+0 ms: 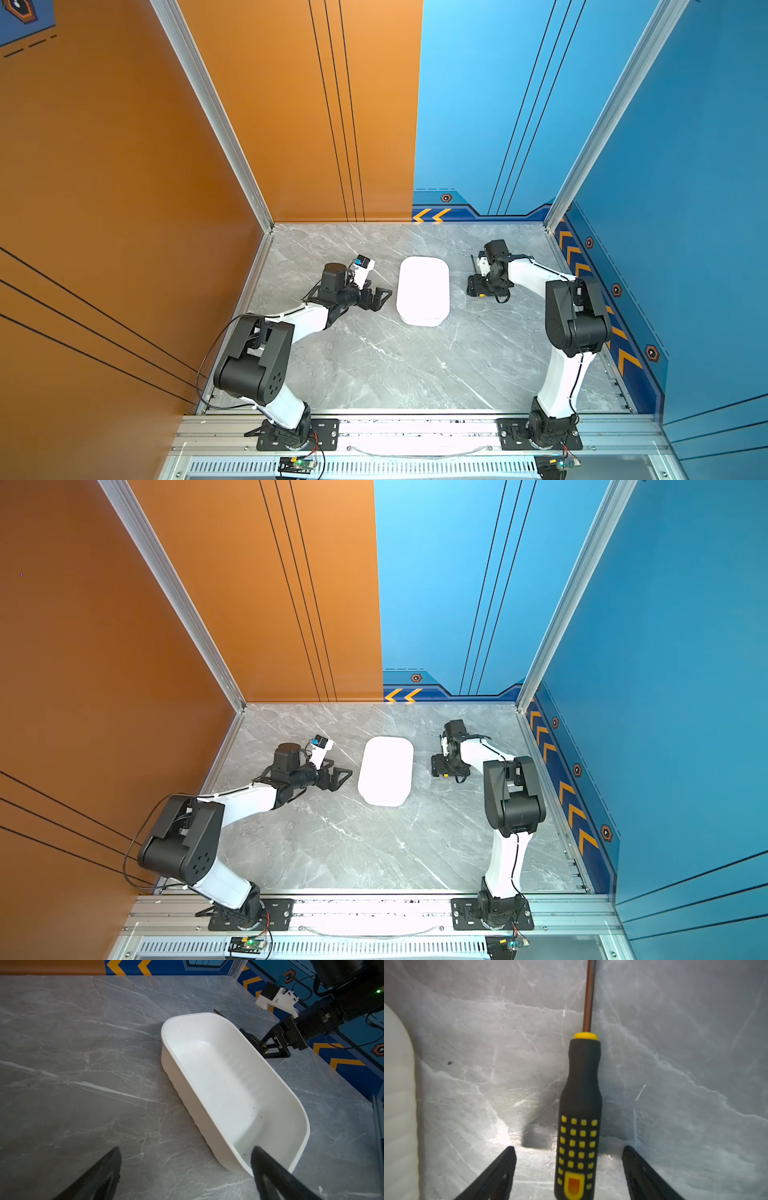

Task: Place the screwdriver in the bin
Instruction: 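Close the right gripper on the screwdriver handle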

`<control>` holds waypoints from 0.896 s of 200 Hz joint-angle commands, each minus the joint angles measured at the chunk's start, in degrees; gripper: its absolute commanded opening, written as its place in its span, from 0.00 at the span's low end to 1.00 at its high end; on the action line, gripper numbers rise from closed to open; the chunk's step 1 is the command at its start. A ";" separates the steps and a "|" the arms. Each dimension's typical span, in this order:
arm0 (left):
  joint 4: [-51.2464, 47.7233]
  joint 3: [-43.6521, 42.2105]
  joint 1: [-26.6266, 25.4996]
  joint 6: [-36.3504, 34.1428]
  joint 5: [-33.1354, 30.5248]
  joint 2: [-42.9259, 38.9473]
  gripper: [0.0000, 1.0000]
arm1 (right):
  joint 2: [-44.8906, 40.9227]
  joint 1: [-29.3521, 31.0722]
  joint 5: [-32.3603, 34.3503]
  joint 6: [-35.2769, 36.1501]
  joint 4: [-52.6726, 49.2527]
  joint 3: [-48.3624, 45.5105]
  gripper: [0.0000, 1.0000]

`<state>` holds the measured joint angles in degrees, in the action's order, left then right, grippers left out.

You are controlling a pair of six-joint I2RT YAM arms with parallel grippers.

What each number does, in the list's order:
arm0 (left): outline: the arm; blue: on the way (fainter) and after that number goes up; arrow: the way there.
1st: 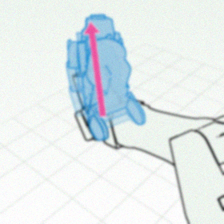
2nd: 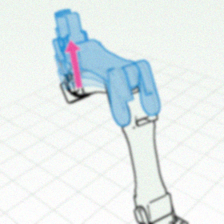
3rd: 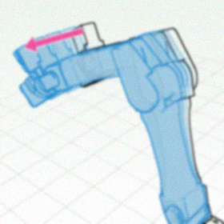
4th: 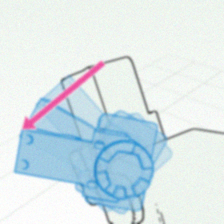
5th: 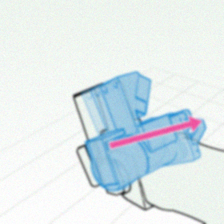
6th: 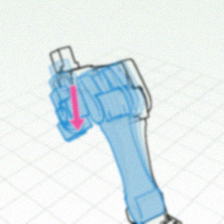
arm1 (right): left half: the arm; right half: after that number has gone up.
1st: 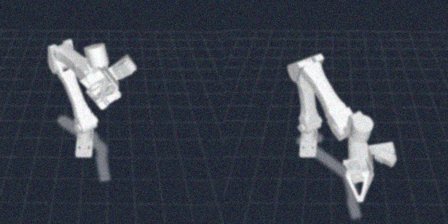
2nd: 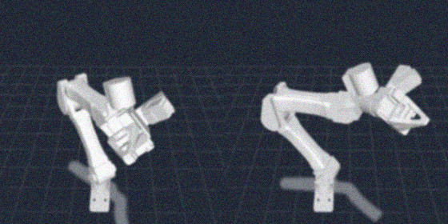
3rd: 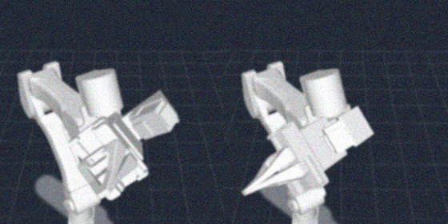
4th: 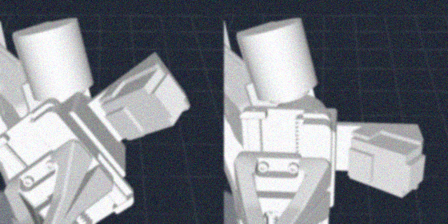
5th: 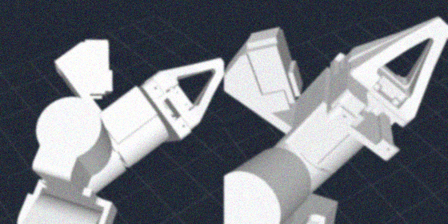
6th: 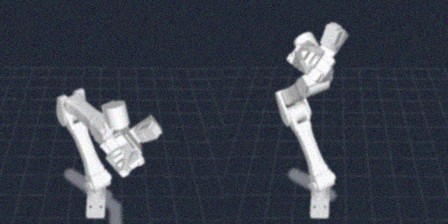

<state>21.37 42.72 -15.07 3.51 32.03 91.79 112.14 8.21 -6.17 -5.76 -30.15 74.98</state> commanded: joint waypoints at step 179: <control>0.26 -1.11 0.33 -1.13 4.30 2.48 0.98 | 0.17 0.01 0.23 -0.57 -3.85 3.58 0.08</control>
<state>21.43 42.76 -15.07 3.40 35.18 94.37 114.15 8.16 -4.32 -4.95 -31.64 77.69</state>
